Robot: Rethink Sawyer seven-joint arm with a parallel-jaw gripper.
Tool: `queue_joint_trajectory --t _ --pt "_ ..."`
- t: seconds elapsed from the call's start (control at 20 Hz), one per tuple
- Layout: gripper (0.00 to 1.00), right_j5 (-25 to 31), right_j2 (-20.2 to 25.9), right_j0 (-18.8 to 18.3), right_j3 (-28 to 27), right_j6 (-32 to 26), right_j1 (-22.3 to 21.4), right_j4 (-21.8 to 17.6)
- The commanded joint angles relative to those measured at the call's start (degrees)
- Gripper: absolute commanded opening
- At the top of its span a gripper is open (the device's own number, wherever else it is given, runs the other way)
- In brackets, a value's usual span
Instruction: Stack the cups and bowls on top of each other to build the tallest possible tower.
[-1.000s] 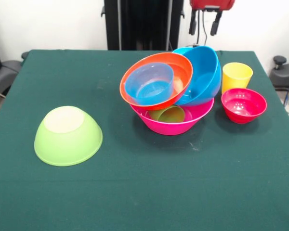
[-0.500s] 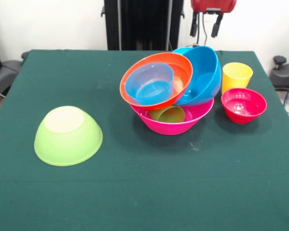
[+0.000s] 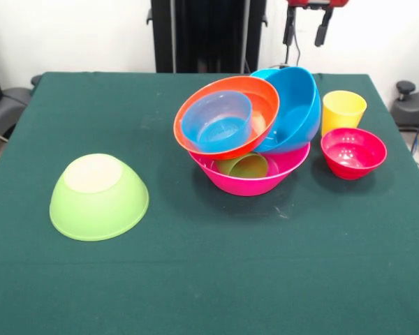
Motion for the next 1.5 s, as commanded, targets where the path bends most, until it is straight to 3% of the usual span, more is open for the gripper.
queue_joint_trajectory --t 0.05,0.4,1.1,1.5 --pt "1.0 0.5 2.0 0.1 -3.4 9.8 4.8 1.3" --pt "1.0 -0.5 0.9 1.6 -6.9 11.0 8.4 1.6" --pt "1.0 3.0 3.4 -6.2 -3.7 4.9 3.5 -1.5" --pt "1.0 2.9 3.2 -3.9 -3.9 8.0 3.7 -0.9"
